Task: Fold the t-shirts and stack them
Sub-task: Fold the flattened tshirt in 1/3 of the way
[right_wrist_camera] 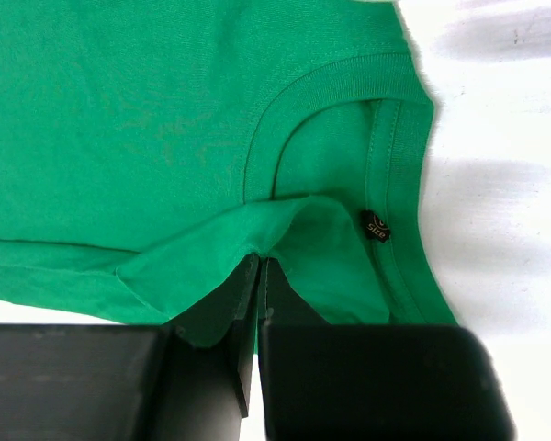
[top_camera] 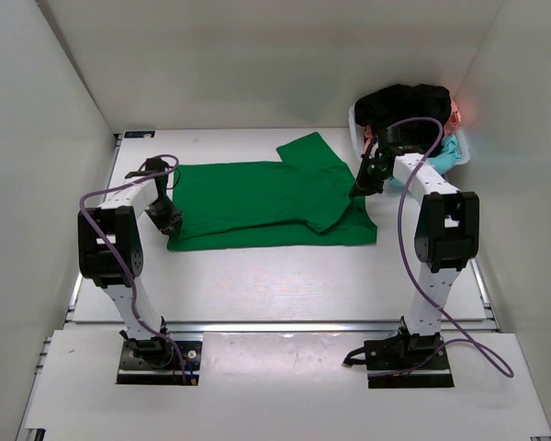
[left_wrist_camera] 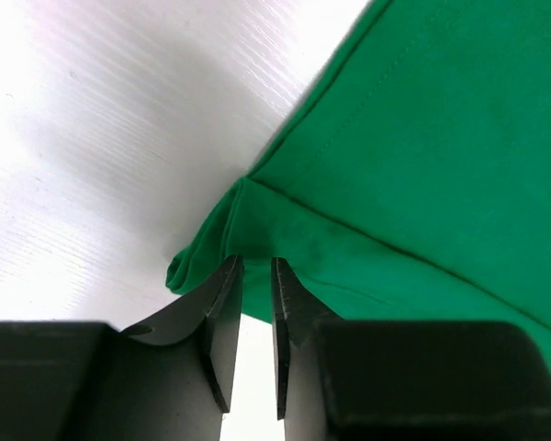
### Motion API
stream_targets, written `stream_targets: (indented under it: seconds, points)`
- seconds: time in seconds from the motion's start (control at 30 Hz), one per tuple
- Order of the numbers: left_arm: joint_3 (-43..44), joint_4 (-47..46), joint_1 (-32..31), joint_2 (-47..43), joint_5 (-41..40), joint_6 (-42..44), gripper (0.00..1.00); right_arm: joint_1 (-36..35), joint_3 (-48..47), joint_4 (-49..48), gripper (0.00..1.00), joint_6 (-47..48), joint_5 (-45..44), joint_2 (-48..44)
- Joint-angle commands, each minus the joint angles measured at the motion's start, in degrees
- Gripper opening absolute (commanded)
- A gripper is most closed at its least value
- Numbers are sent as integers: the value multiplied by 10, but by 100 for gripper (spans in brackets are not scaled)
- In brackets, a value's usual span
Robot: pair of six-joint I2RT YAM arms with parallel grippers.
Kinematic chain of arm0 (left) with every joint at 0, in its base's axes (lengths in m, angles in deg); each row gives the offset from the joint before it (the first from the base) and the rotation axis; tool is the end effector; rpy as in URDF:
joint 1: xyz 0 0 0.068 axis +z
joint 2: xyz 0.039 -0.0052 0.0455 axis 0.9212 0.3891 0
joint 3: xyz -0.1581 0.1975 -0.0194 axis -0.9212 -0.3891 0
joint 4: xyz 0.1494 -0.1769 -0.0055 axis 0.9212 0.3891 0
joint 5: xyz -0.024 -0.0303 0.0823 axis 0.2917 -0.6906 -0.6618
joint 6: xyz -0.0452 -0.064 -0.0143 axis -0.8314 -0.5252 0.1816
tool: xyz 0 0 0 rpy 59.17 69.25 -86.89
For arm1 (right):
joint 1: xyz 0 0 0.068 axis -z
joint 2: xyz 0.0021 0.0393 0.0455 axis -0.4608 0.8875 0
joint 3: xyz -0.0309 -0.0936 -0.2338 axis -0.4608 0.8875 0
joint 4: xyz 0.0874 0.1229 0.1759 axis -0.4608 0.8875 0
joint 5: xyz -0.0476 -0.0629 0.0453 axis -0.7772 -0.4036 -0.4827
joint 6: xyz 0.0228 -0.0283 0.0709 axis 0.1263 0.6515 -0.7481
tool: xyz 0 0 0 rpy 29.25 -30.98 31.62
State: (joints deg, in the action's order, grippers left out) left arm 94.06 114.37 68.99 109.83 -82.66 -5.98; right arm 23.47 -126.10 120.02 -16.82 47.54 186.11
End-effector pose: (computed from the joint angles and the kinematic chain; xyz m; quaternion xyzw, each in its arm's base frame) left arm 0.3160 0.0185 0.1431 -0.3245 0.9413 0.0343 0.0870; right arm 0.3996 0.0470 0.1876 0.1074 0.9535 0.1866 0.2111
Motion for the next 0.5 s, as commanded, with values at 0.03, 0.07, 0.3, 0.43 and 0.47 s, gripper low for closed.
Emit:
stream_targets:
  seconds: [0.03, 0.07, 0.3, 0.43, 0.47]
  points:
    - [-2, -2, -8, -15, -11, 9, 32, 3, -10, -8, 0, -2, 9, 5]
    - [-4, 0, -8, -14, -14, 11, 35, 5, -15, -13, 0, -6, 7, 2]
    - [-8, 2, -8, -10, -22, 16, 47, 5, -16, -13, 0, -4, 14, 8]
    - [-8, -2, -8, 3, -23, 16, 47, 3, -21, -10, 0, -6, 15, 13]
    - [-6, -3, -5, 4, -25, 15, 47, 4, -23, -13, 0, -5, 14, 14]
